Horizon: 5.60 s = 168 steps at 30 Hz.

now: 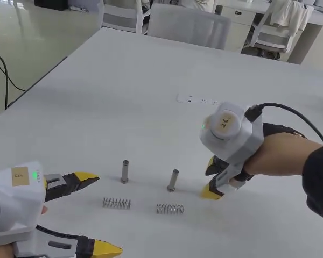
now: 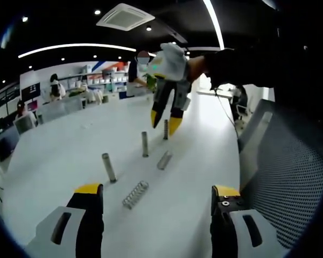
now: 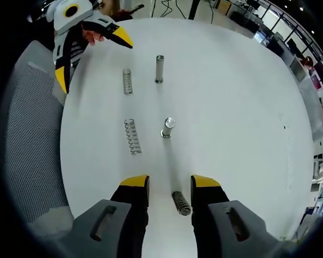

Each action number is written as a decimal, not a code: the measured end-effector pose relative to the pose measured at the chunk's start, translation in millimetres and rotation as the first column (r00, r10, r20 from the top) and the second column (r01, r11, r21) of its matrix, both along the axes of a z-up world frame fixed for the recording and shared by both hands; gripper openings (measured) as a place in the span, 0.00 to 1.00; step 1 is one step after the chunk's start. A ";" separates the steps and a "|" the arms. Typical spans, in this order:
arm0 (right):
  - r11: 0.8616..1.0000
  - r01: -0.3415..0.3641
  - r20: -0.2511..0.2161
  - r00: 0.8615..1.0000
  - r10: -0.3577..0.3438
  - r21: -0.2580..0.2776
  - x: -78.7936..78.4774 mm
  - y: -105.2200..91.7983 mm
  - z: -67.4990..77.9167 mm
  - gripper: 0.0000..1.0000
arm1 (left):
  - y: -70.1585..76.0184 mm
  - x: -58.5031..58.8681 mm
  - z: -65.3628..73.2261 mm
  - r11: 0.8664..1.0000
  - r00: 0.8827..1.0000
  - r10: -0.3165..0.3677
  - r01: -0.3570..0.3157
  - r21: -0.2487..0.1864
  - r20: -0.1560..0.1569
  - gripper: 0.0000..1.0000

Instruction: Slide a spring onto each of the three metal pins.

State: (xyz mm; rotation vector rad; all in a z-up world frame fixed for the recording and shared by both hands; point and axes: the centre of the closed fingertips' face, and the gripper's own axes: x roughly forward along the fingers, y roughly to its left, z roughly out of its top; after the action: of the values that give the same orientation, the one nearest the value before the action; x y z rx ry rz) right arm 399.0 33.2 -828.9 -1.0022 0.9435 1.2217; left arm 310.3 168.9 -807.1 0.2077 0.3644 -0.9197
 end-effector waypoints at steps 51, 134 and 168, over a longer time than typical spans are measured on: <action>0.987 -0.146 -0.063 0.988 0.142 -0.068 -43.5 37.5 -41.3 0.09 | -3.4 0.0 -2.4 1.000 1.000 -0.008 0.008 -0.012 -0.008 0.75; 0.985 -0.162 -0.044 0.985 0.164 0.052 -90.9 63.8 27.5 0.07 | -48.0 -2.4 27.3 0.982 0.980 -0.180 0.184 -0.048 0.084 0.37; 0.972 -0.224 -0.044 0.973 0.227 0.064 -101.2 68.6 29.4 0.08 | -61.2 -10.5 30.3 0.966 0.959 -0.254 0.258 -0.015 0.123 0.04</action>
State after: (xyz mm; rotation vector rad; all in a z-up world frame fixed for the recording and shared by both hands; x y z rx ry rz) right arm 297.8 101.8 -799.5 -1.0568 0.8440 1.4623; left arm 299.8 107.6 -776.8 0.2857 0.2137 -1.1621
